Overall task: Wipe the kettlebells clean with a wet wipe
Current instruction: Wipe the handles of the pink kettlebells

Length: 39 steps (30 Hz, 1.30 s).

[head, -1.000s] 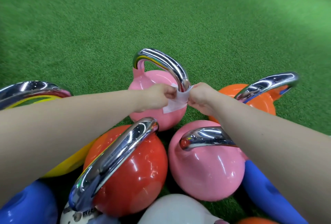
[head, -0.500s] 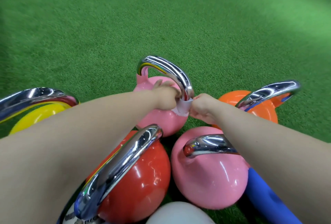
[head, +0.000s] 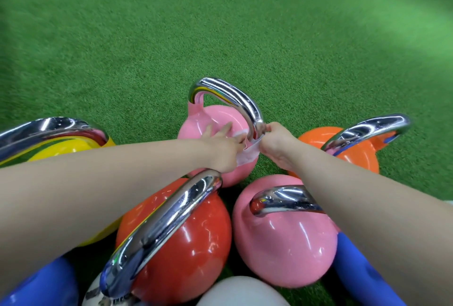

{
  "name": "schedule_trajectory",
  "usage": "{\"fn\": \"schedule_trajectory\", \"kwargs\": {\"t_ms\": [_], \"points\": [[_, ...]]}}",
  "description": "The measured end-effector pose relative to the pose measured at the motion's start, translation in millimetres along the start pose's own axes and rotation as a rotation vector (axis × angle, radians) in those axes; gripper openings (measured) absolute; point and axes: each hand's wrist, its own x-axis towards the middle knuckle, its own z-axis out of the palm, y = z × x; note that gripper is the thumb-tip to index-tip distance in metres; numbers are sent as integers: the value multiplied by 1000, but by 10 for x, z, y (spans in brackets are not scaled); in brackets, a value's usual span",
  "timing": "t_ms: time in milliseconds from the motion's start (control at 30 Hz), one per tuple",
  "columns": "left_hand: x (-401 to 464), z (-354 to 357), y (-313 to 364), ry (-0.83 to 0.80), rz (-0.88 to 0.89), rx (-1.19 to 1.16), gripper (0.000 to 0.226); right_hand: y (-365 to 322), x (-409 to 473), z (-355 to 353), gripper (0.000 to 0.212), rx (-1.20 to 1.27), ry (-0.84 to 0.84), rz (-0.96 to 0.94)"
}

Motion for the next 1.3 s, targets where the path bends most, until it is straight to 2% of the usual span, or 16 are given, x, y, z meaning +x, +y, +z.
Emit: {"fn": "schedule_trajectory", "kwargs": {"t_ms": [133,267,433,500,633,800,867,1000,1100,1200,1300], "points": [[-36,-34,146,-119,-64,41,70,23,17,0,23,-21,-71,139],[-21,-5,265,-173,-92,131,87,53,22,33,30,103,-253,230],[1,22,292,-213,-81,228,86,48,-8,7,41,137,-318,281],[-13,13,290,-225,-72,242,85,30,-29,0,37,142,-319,277],[-36,-8,264,-231,-64,300,89,10,-40,-11,33,159,-273,274],[-15,-65,90,-170,13,317,68,36,45,-15,24,154,-89,231],[-14,-115,-40,-157,89,421,62,35,95,-43,33,184,-5,207],[-32,-52,-235,-23,170,587,62,20,98,-57,49,208,44,134],[-62,23,-305,91,166,635,60,1,60,-48,39,167,77,72],[-101,27,-333,161,100,575,60,-43,-18,-77,30,173,89,33],[-122,50,-299,205,20,514,63,-108,-140,-128,32,203,69,-18]]}}
